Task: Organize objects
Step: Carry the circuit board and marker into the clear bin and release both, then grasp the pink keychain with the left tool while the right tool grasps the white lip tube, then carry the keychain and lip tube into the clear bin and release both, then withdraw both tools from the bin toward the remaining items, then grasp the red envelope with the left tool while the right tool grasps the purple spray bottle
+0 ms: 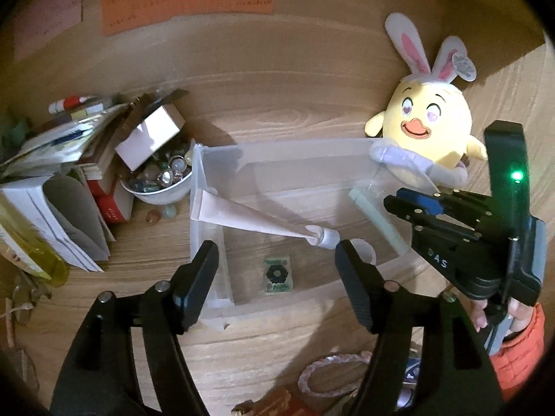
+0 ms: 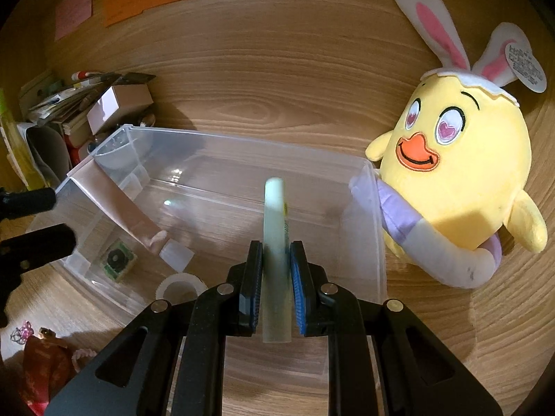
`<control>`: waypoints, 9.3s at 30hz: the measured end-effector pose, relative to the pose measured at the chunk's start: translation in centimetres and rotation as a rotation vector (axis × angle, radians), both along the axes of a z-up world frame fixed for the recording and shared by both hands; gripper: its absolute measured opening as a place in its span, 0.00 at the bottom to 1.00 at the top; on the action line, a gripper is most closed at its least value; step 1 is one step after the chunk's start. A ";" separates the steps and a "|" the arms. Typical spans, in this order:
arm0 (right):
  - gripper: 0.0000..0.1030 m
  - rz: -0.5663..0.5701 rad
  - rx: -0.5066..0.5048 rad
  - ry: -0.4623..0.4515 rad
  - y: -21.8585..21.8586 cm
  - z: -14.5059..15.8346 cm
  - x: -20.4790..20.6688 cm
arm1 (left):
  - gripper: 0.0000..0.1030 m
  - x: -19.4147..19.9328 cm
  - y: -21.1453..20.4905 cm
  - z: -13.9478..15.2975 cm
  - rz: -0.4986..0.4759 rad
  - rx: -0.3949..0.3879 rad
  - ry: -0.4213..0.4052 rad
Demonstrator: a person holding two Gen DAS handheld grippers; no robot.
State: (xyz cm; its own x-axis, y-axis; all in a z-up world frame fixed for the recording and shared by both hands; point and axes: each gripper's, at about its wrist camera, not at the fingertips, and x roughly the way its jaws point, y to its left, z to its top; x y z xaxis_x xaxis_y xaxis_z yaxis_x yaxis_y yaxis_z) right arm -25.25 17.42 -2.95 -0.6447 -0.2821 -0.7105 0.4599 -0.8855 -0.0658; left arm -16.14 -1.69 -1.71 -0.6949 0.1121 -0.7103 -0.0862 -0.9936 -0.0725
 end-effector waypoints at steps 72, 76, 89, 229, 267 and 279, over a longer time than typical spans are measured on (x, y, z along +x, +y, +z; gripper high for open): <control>0.85 -0.124 0.034 -0.162 6.9 -5.1 9.0 | 0.21 14.4 -6.4 -7.9 0.098 -0.034 -0.122; 0.81 -0.121 0.032 -0.151 6.8 -5.0 9.3 | 0.21 14.6 -6.5 -7.9 0.103 -0.021 -0.114; 0.81 -0.084 -0.007 -0.065 6.3 -2.9 11.0 | 0.21 14.2 -6.9 -5.1 0.129 -0.007 -0.030; 0.91 0.055 -0.086 0.001 4.3 -0.1 17.6 | 0.88 15.9 -5.8 -5.1 0.120 -0.022 -0.051; 0.36 0.180 -0.098 -0.172 2.0 -3.9 18.4 | 0.88 9.7 -2.8 -6.1 -0.031 0.009 -0.140; 0.27 0.203 -0.105 -0.202 1.1 -4.4 17.6 | 0.50 8.5 -4.1 -7.6 -0.004 0.057 -0.155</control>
